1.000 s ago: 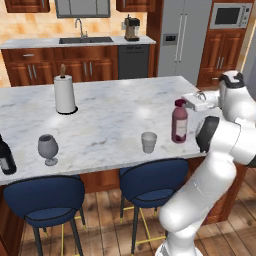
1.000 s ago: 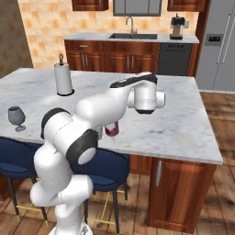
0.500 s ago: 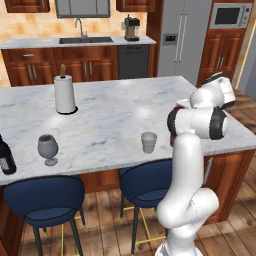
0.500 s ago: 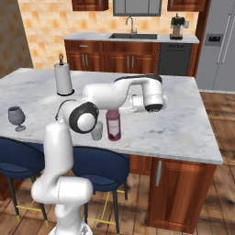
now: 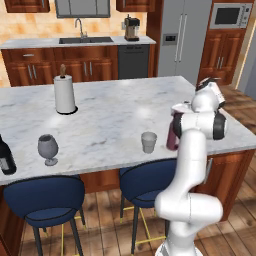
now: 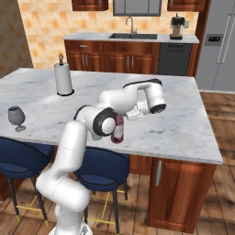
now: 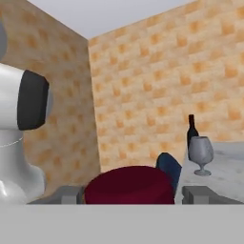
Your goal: There is a wine glass and glass cup on the dining counter. Place the wine bottle next to the wine glass and the juice bottle next to the glass cup.
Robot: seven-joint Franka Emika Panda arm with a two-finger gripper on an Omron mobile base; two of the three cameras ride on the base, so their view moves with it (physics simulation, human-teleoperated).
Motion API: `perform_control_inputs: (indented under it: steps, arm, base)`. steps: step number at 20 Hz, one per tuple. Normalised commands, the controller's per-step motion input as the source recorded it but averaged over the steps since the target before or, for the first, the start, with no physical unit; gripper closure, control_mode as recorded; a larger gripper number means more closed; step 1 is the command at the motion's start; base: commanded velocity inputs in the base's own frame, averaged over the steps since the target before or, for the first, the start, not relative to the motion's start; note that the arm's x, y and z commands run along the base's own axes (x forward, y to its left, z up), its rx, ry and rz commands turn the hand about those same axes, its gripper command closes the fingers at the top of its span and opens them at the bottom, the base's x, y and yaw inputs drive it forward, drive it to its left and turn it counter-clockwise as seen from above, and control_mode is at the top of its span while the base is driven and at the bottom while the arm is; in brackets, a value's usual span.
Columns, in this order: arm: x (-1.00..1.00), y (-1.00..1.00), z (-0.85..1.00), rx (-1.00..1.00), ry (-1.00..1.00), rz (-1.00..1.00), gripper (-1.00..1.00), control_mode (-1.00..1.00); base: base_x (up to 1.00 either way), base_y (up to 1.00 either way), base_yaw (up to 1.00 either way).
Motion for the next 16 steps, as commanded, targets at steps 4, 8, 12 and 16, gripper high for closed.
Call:
perform_control_inputs:
  steps: [4, 8, 12, 16]
  arm:
    - [0.14, 0.00, -0.43, 0.00, -0.05, 0.10, 1.00, -1.00]
    - [0.31, 0.01, -0.19, 0.00, -0.04, 0.08, 1.00, -1.00]
    - [0.26, 0.01, -0.21, 0.00, -0.04, 0.05, 1.00, -1.00]
    - [0.13, 0.21, -0.19, 0.00, -0.02, 0.02, 1.00, -1.00]
  base:
    - [0.00, 0.00, 0.00]
    - [0.00, 0.00, 0.00]
    - [0.00, 0.00, 0.00]
    - [0.00, 0.00, 0.00]
